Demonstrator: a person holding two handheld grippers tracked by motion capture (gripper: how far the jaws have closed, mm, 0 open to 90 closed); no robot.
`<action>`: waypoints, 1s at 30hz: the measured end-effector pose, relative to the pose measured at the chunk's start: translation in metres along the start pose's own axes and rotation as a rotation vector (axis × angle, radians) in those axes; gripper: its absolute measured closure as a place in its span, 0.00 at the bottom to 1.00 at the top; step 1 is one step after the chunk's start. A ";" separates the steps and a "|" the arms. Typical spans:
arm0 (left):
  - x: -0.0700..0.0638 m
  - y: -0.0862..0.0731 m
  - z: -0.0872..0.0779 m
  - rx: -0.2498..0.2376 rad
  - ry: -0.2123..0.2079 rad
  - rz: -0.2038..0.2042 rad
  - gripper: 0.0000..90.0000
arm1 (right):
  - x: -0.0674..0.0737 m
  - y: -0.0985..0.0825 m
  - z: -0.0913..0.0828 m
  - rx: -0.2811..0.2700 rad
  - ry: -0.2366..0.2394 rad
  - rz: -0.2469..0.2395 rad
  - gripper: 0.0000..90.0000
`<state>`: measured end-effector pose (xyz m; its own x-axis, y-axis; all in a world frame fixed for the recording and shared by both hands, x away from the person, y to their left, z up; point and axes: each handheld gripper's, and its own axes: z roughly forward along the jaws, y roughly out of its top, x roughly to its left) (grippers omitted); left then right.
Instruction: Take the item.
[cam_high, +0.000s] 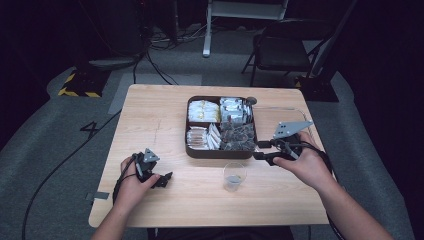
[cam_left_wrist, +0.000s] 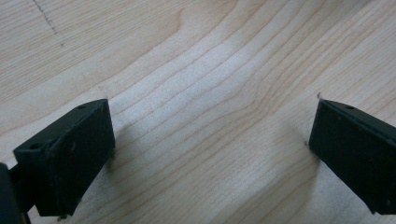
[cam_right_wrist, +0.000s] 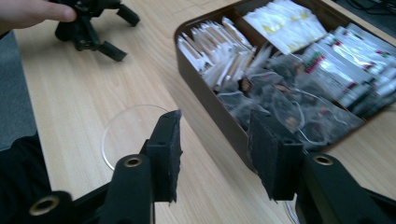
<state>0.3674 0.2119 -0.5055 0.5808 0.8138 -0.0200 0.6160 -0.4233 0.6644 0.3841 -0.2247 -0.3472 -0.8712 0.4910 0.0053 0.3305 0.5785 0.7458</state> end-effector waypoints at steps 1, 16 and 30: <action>0.001 -0.001 0.000 -0.004 0.000 0.000 0.00 | -0.003 -0.004 -0.002 -0.003 -0.011 0.009 0.60; 0.008 -0.007 -0.006 -0.002 -0.003 0.004 0.01 | -0.040 -0.062 -0.034 -0.022 -0.130 0.178 0.50; 0.009 -0.009 -0.008 0.001 -0.001 0.007 0.01 | -0.060 -0.125 -0.034 0.050 -0.178 0.299 0.37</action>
<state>0.3629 0.2266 -0.5055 0.5856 0.8105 -0.0159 0.6121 -0.4292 0.6641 0.3827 -0.3485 -0.4177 -0.6580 0.7465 0.0991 0.5827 0.4213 0.6950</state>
